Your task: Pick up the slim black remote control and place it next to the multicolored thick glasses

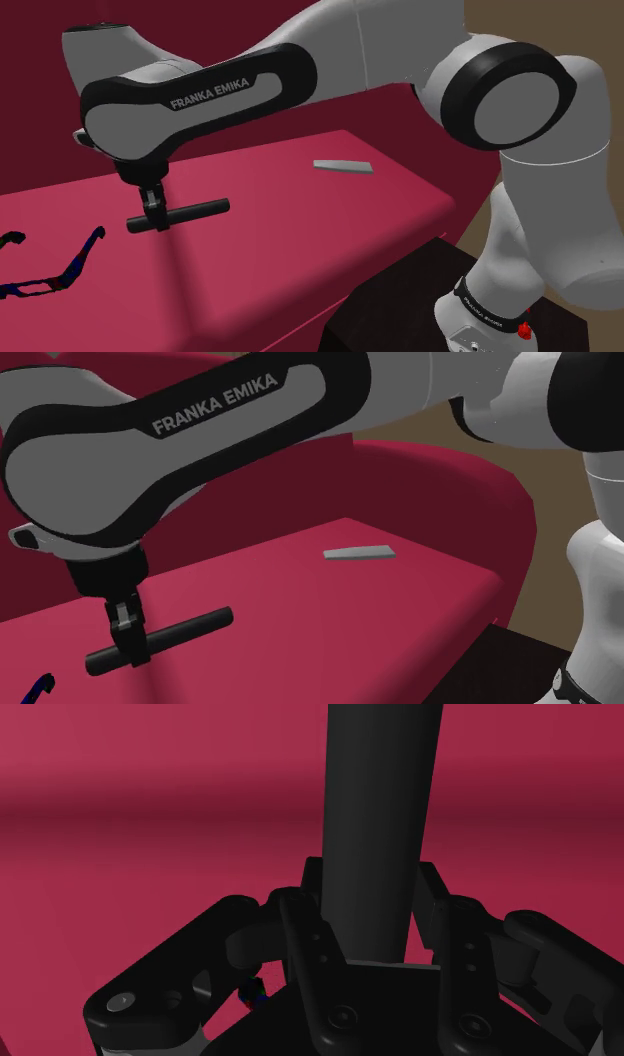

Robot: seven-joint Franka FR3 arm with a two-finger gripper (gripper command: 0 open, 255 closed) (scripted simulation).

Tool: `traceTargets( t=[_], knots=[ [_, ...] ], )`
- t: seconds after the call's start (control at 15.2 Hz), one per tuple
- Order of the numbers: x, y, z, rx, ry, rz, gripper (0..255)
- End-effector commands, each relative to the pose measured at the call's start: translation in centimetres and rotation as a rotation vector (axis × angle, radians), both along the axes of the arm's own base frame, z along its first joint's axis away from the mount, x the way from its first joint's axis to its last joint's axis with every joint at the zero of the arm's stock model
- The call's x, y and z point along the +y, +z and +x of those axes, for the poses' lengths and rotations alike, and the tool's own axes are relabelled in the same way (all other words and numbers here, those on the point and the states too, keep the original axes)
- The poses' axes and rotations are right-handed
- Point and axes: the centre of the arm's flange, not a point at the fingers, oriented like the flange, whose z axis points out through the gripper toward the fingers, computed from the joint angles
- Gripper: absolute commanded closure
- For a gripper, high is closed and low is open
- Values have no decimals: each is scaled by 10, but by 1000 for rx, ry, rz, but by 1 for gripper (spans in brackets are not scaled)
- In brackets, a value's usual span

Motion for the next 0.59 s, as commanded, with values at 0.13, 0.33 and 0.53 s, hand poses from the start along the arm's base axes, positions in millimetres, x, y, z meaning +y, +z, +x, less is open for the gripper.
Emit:
traceTargets(
  t=[0.13,0.33,0.53],
  knots=[
    [0,-21,1,0,0,0,255],
    [0,-37,1,0,0,0,255],
    [0,-53,0,0,0,0,255]
  ],
)
